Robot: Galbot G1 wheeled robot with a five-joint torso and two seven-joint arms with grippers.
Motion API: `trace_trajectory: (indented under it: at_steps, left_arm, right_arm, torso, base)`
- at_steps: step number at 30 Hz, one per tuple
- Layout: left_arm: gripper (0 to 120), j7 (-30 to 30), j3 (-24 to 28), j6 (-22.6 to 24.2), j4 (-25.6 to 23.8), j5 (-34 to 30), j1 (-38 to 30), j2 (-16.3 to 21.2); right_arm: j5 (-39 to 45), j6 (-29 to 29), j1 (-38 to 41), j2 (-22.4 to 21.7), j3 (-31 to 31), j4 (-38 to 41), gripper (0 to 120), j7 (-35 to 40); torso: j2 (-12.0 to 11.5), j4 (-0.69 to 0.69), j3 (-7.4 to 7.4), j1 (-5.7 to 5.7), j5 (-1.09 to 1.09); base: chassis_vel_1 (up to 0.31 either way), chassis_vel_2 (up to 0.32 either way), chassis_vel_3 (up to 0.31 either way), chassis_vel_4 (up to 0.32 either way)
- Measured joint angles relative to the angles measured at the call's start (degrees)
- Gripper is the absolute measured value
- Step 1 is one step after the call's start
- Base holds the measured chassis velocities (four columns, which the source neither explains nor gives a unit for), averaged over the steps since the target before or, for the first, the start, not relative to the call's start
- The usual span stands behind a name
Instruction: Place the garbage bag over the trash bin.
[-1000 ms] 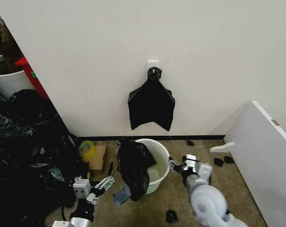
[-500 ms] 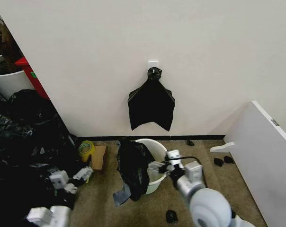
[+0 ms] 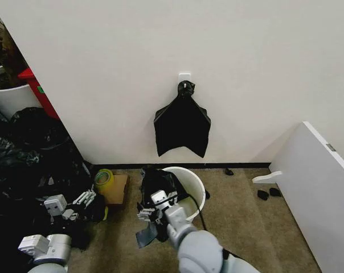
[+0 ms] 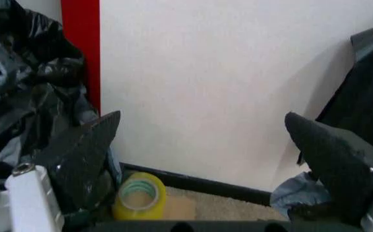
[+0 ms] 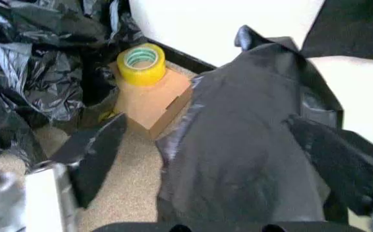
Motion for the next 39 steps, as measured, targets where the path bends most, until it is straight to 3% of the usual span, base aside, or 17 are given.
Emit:
trace_trajectory:
  at_steps: [14,25,34,39]
  left_arm:
    - [100,-0.3,1.5,-0.2,-0.3,0.5,-0.2,-0.4]
    - [100,-0.6,2.9,-0.3,-0.6,0.7,-0.7,-0.8]
    - [100,-0.6,5.9,0.1,-2.4,1.9,0.8,-1.1]
    - [100,-0.5,12.3,2.9,-4.7,4.6,1.9,-0.9]
  right_arm:
    - [-4.7,-1.5,1.1,0.9,-1.4,-3.8,43,0.9]
    - [-4.2,-1.8,0.8,0.0,-0.6,-4.2,0,2.9]
    - [-1.8,-1.3,-0.4,-1.8,3.1,-1.9,0,3.6]
    - [-1.0,0.1,-2.8,-4.5,7.0,0.5,0,3.6]
  torso:
    - [0.0,0.0,0.0,0.0,0.01]
    - [0.0,0.0,0.0,0.0,0.02]
    - [0.0,0.0,-0.01,0.0,0.03]
    - [0.0,0.0,-0.01,0.0,0.03]
  base:
    - [0.0,0.0,0.0,0.0]
    - [0.0,0.0,0.0,0.0]
    - [0.0,0.0,0.0,0.0]
    - [0.0,0.0,0.0,0.0]
